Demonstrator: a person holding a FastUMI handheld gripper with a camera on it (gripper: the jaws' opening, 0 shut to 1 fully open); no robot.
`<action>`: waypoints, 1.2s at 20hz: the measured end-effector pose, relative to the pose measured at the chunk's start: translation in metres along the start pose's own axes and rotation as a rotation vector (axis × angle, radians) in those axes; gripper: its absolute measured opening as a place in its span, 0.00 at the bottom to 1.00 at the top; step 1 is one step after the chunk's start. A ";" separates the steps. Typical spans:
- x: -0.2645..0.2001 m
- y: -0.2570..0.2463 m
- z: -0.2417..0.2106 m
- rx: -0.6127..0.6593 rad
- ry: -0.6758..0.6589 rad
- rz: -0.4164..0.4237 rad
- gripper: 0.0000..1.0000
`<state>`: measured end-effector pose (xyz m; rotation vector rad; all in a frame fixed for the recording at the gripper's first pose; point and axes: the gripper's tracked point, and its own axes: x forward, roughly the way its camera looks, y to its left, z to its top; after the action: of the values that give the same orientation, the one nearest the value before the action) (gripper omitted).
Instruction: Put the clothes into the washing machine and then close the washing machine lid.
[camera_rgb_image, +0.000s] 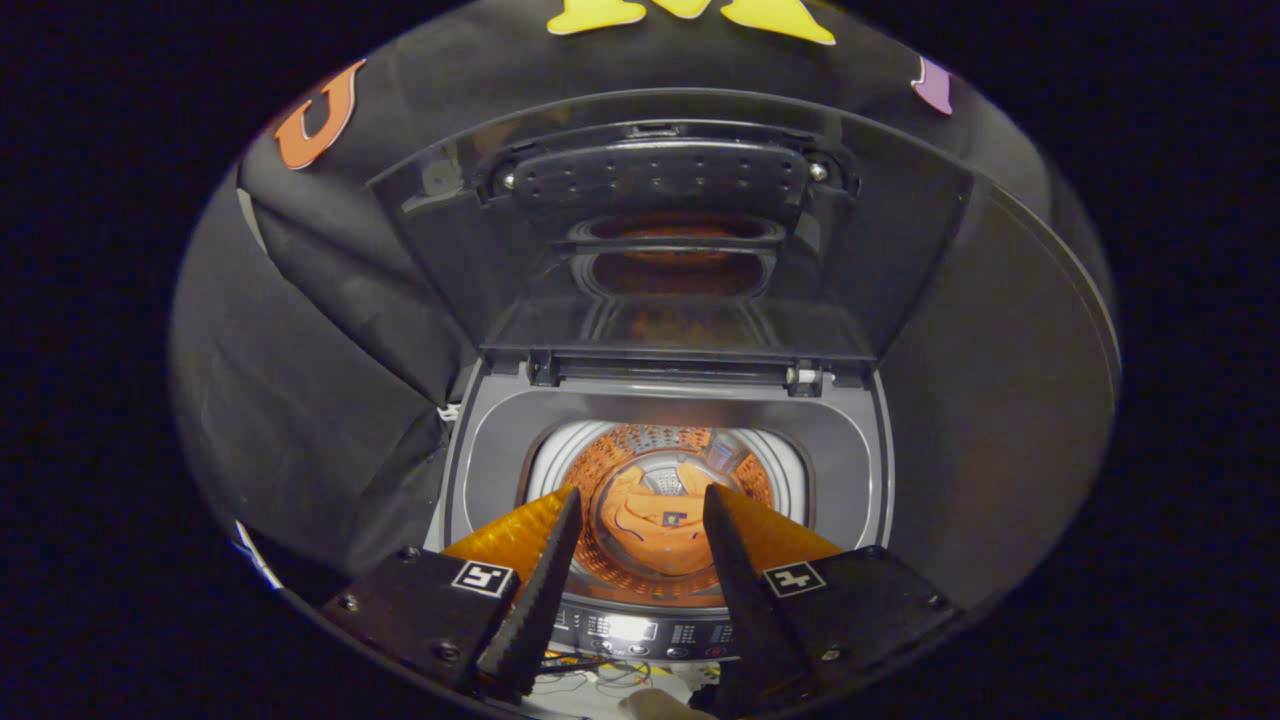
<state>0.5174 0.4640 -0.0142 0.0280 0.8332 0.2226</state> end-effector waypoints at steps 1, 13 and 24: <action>-0.003 0.000 0.000 -0.008 -0.009 -0.006 0.77; -0.048 -0.006 0.022 -0.109 -0.185 -0.068 0.78; -0.122 -0.002 0.100 -0.121 -0.426 -0.070 0.78</action>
<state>0.5123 0.4434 0.1423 -0.0655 0.3947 0.1915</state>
